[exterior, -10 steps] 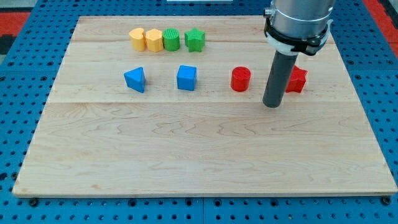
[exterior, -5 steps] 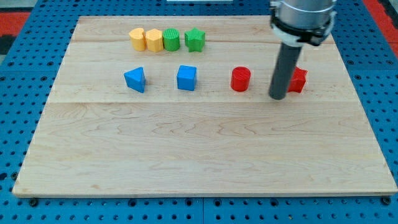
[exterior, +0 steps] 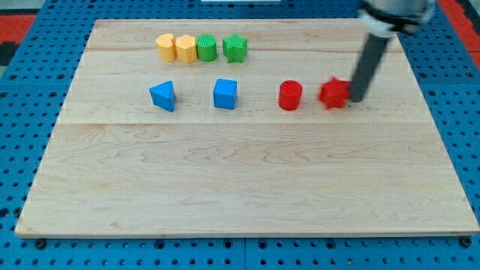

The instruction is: Push the red star towards bottom left end

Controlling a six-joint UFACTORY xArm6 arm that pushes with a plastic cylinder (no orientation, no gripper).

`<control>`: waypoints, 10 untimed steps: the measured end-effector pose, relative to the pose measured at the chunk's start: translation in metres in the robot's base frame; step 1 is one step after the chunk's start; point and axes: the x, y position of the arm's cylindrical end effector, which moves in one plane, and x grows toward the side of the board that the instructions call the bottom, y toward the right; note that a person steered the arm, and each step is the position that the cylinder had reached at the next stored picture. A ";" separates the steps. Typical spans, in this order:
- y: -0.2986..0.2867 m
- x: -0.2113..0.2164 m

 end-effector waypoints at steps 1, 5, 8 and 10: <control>-0.094 0.000; -0.038 -0.021; -0.157 -0.055; -0.251 -0.047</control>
